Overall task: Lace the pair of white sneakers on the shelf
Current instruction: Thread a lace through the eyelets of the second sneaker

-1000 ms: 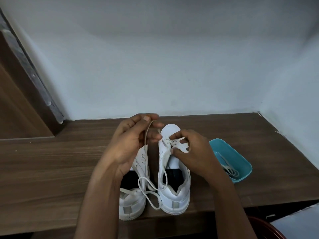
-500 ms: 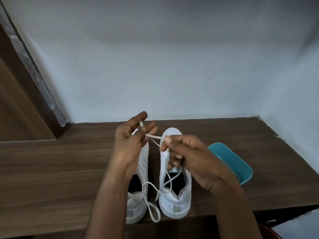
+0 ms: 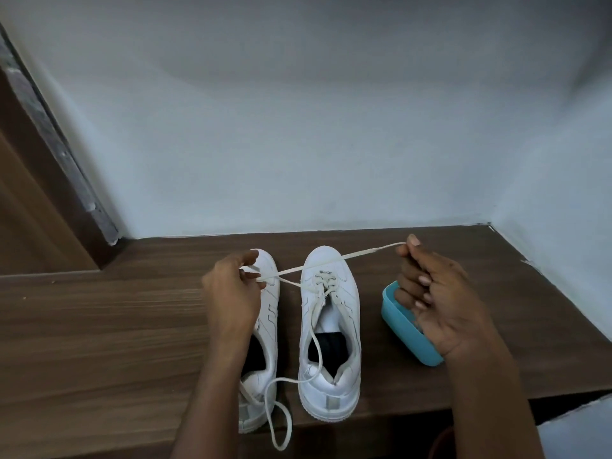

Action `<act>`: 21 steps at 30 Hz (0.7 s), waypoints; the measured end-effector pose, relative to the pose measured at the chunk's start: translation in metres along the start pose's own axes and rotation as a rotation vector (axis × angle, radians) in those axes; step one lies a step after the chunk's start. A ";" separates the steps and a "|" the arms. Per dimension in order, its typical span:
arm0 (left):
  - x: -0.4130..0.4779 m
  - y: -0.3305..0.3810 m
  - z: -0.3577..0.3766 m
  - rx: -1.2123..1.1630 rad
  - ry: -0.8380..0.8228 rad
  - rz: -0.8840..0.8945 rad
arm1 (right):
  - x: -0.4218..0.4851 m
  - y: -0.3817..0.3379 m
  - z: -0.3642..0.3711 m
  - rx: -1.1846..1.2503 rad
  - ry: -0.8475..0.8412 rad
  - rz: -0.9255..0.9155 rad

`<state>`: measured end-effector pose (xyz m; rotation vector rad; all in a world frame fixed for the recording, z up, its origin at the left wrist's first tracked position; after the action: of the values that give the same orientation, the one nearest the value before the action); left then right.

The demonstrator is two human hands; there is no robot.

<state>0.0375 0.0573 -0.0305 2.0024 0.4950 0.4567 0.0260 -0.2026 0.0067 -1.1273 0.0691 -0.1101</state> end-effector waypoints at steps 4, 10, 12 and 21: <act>-0.007 0.010 -0.003 0.327 0.039 0.076 | -0.004 -0.001 -0.001 -0.238 0.013 -0.060; -0.031 0.061 0.000 0.023 -0.096 0.524 | -0.013 0.009 0.037 -0.613 -0.235 -0.126; -0.043 0.069 0.010 -0.140 -0.469 0.448 | -0.016 0.014 0.047 -0.647 -0.326 -0.142; -0.039 0.052 0.019 -0.091 -0.714 0.337 | -0.013 0.018 0.041 -0.723 -0.315 -0.130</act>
<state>0.0225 0.0004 0.0026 2.0002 -0.3030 -0.0564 0.0188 -0.1563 0.0077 -1.8592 -0.2666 -0.0186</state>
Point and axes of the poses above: each hand's wrist, its own x-axis towards the middle knuckle, its own z-axis out of the palm, y = z × x, the point moved 2 cm from there along x, towards the middle knuckle, and after that the axes turned 7 degrees about -z, right-handed, at the moved point
